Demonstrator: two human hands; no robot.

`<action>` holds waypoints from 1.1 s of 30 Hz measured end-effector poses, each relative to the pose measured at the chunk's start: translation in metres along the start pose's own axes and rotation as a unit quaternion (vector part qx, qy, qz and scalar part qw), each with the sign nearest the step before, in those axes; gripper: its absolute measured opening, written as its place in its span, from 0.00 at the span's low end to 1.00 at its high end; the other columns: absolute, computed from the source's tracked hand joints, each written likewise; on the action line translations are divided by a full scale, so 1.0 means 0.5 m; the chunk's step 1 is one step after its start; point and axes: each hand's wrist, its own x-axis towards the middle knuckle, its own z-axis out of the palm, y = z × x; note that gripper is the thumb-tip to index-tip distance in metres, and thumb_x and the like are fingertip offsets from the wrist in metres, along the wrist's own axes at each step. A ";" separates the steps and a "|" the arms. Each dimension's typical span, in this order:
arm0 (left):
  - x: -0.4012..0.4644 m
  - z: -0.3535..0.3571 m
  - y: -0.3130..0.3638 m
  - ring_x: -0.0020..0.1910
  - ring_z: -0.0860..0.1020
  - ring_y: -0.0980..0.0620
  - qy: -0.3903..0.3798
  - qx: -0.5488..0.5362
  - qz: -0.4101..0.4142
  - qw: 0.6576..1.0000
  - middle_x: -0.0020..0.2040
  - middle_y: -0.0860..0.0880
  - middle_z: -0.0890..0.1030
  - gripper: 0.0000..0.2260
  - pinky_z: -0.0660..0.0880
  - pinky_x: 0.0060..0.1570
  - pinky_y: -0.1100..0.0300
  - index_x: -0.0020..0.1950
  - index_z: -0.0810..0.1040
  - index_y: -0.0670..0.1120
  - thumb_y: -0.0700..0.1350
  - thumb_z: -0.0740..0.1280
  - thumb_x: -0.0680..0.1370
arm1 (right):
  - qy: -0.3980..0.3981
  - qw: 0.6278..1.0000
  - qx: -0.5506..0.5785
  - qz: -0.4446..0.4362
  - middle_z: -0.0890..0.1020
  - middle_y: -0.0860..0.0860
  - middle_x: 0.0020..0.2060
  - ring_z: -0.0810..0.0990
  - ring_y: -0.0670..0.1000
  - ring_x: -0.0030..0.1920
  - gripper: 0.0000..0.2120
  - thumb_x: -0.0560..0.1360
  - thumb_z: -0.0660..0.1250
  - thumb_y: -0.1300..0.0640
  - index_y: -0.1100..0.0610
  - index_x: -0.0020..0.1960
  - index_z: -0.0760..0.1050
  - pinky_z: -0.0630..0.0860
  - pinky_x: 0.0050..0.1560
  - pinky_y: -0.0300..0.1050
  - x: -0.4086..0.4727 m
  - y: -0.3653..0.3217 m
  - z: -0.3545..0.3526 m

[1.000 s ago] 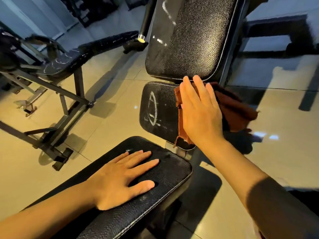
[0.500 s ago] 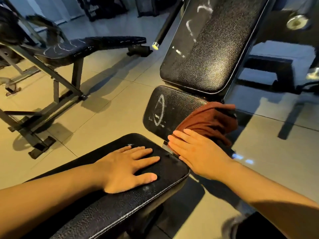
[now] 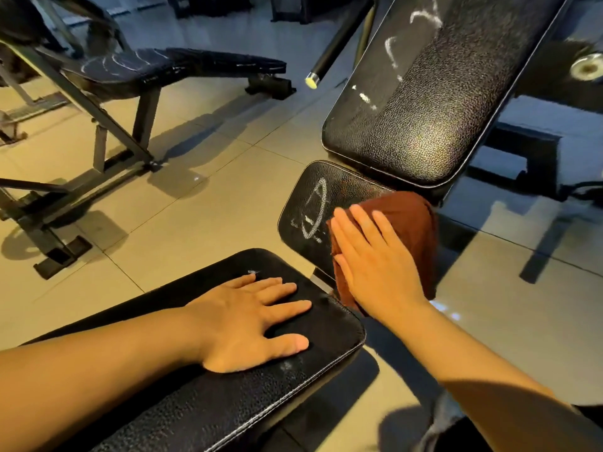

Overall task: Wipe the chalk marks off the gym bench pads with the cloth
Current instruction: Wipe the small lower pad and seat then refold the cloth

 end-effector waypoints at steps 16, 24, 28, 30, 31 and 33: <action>-0.001 -0.001 0.001 0.73 0.33 0.63 0.012 -0.013 0.003 1.000 0.78 0.61 0.38 0.39 0.32 0.72 0.60 0.76 0.40 0.66 0.72 0.33 0.64 | 0.059 0.997 -0.018 0.055 0.63 0.57 0.76 0.62 0.59 0.75 0.27 0.80 0.50 0.49 0.60 0.75 0.63 0.54 0.74 0.59 0.040 0.057 -0.005; -0.001 -0.001 0.001 0.73 0.35 0.66 0.016 -0.012 0.003 1.000 0.77 0.62 0.39 0.35 0.32 0.73 0.61 0.75 0.41 0.67 0.72 0.36 0.68 | 0.055 0.989 -0.028 -0.132 0.72 0.54 0.70 0.69 0.56 0.71 0.27 0.75 0.66 0.49 0.58 0.72 0.70 0.54 0.72 0.54 -0.041 -0.008 0.041; -0.001 0.002 -0.004 0.70 0.33 0.68 0.029 -0.017 0.012 0.999 0.77 0.63 0.39 0.38 0.31 0.70 0.63 0.75 0.42 0.69 0.75 0.33 0.65 | 0.090 0.981 -0.022 -0.168 0.70 0.52 0.72 0.64 0.54 0.73 0.26 0.79 0.58 0.45 0.56 0.74 0.68 0.48 0.75 0.54 -0.079 0.052 0.058; -0.003 0.000 -0.003 0.67 0.29 0.71 0.032 -0.019 0.014 0.999 0.76 0.64 0.38 0.35 0.30 0.68 0.66 0.75 0.42 0.69 0.74 0.35 0.67 | 0.116 0.986 0.006 -0.121 0.68 0.51 0.73 0.62 0.52 0.74 0.27 0.80 0.54 0.42 0.54 0.75 0.66 0.49 0.75 0.55 -0.085 0.073 0.062; -0.003 -0.002 -0.002 0.63 0.27 0.73 0.031 -0.021 0.015 0.999 0.75 0.66 0.37 0.34 0.29 0.66 0.67 0.74 0.42 0.70 0.73 0.36 0.67 | 0.138 0.987 0.030 -0.075 0.68 0.51 0.74 0.62 0.52 0.74 0.27 0.80 0.53 0.42 0.54 0.75 0.66 0.49 0.75 0.55 -0.078 0.079 0.059; -0.002 -0.004 0.001 0.59 0.26 0.77 0.032 -0.019 0.019 0.999 0.74 0.67 0.36 0.34 0.27 0.63 0.71 0.73 0.42 0.72 0.75 0.35 0.66 | 0.178 0.977 0.101 0.051 0.67 0.52 0.74 0.60 0.52 0.75 0.26 0.80 0.53 0.46 0.55 0.75 0.66 0.46 0.75 0.55 -0.052 0.088 0.050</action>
